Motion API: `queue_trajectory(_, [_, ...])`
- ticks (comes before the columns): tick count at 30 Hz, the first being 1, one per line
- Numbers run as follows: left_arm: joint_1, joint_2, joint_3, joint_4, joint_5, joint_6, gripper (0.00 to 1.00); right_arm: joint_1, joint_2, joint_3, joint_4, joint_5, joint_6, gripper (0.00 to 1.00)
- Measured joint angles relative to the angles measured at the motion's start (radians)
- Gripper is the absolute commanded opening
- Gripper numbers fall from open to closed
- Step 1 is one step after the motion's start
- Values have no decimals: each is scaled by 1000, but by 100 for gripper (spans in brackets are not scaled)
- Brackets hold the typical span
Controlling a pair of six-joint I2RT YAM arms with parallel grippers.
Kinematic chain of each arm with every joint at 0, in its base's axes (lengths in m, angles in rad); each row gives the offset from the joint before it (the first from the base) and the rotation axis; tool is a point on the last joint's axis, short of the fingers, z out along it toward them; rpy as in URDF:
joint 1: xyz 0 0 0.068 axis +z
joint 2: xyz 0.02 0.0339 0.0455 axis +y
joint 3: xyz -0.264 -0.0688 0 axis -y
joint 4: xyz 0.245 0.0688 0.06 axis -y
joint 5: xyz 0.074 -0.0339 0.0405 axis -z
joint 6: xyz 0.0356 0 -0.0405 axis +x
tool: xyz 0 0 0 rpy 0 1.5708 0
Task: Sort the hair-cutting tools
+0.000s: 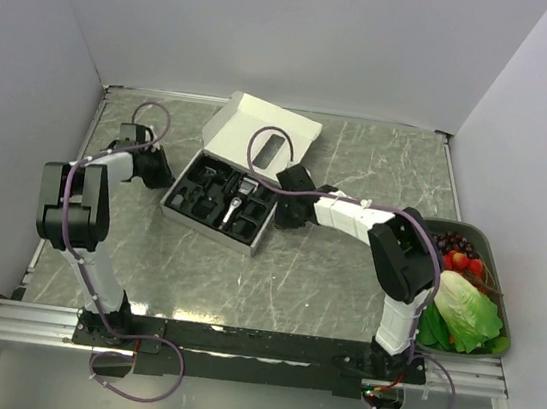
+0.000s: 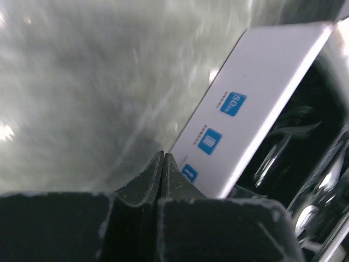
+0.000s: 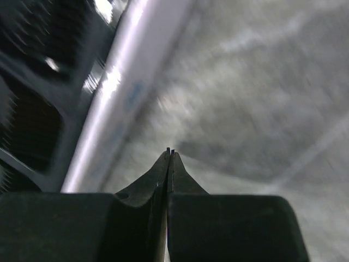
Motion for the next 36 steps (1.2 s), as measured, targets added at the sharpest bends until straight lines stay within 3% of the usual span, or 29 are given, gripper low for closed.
queue_trajectory(7, [-54,-124,-190,58,14,-39,1,-39,78,73,17,-5,-12,0])
queue_trajectory(13, [-138,-220,-293,103,-63,-67,1,-62,83,88,-19,35,-57,0])
queue_trajectory(28, [-317,-374,-496,247,-164,-198,1,-72,-64,-80,-99,111,-84,0])
queue_trajectory(36, [-369,-428,-528,209,-167,-229,1,-75,-127,-123,-117,145,-128,0])
